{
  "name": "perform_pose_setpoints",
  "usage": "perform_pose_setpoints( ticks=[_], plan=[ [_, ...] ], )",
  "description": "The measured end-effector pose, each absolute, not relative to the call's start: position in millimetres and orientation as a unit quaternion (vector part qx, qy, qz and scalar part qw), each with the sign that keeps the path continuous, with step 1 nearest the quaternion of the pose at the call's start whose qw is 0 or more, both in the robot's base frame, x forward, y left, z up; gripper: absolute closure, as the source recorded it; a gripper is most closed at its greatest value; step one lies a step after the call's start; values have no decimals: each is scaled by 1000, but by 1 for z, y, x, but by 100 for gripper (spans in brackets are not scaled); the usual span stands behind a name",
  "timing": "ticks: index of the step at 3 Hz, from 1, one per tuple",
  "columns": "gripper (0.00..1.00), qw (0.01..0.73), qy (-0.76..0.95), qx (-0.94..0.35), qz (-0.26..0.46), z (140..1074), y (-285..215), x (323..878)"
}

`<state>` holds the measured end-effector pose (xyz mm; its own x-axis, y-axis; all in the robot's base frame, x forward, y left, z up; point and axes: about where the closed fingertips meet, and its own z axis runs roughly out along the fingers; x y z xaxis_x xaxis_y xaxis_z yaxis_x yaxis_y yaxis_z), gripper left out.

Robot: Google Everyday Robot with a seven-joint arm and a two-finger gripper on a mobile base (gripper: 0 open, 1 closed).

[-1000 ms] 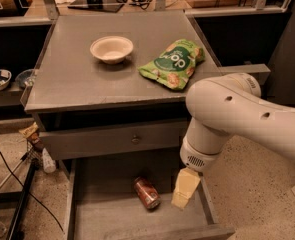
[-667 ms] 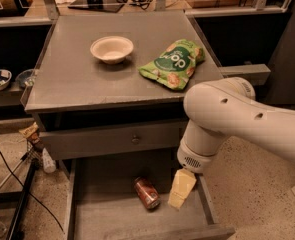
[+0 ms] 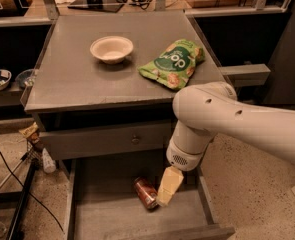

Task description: Pick coke can from middle drawer and place on counter

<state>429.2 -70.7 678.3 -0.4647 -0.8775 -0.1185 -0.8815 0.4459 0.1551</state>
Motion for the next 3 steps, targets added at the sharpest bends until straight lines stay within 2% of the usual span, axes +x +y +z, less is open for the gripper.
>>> perform_pose_setpoints(
  ticks=[3],
  plan=[
    [0, 7, 869, -481, 114, 626, -73, 425]
  ],
)
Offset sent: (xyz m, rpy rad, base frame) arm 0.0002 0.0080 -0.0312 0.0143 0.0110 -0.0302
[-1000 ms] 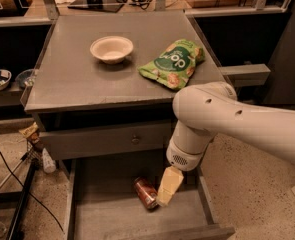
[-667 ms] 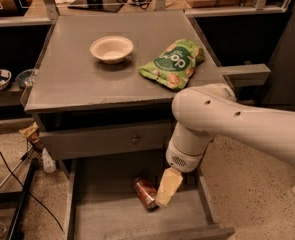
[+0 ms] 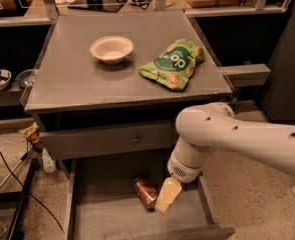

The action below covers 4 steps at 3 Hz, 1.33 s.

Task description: Pick coke can from middle drawer and place on counter

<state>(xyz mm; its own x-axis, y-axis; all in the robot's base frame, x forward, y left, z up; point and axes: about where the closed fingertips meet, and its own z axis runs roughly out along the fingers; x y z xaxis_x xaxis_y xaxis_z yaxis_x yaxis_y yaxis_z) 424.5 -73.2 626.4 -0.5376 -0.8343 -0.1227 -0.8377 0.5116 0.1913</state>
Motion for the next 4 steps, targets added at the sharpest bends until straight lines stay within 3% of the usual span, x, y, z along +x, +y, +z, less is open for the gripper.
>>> perform_pose_setpoints(
  ticks=[4],
  plan=[
    [0, 10, 884, -447, 135, 588, -63, 436]
  ],
)
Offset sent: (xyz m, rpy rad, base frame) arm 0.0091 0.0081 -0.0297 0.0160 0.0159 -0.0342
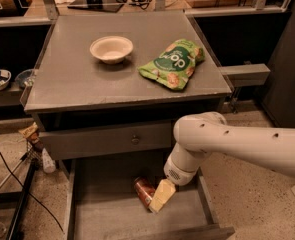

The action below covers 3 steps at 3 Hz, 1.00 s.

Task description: Pick coke can from middle drawer and place on counter

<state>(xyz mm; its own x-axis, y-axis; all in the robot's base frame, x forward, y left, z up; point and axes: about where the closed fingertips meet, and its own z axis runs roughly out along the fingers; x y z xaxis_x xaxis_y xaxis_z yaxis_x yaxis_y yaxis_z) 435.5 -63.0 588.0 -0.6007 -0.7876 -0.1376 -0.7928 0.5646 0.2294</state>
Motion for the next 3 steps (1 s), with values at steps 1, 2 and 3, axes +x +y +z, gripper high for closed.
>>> perform_pose_setpoints(
  ticks=[1, 2, 3],
  plan=[
    [0, 30, 899, -413, 139, 578, -66, 444],
    [0, 42, 915, -376, 137, 567, -67, 451],
    [0, 42, 915, -376, 137, 566, -67, 451]
  ],
)
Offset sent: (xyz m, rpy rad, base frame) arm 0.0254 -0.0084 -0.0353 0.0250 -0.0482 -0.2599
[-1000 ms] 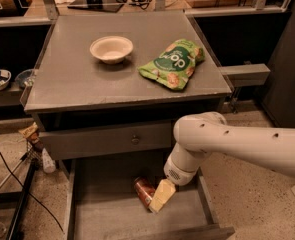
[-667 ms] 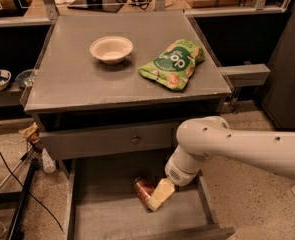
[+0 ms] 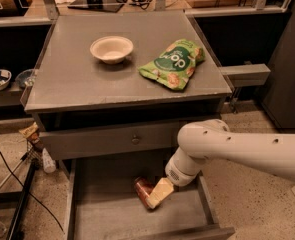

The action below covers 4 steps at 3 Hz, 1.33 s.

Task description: Pick coke can from middle drawer and place on counter

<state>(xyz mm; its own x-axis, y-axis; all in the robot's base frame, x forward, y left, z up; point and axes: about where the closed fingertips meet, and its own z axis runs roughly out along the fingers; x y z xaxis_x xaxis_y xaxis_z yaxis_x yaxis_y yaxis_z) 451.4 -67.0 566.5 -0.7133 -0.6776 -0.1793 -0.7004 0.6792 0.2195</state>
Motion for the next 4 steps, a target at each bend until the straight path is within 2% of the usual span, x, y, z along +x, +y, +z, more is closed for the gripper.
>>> perform_pose_setpoints(
  ticks=[4],
  plan=[
    [0, 18, 938, -316, 138, 525, -48, 461]
  ],
)
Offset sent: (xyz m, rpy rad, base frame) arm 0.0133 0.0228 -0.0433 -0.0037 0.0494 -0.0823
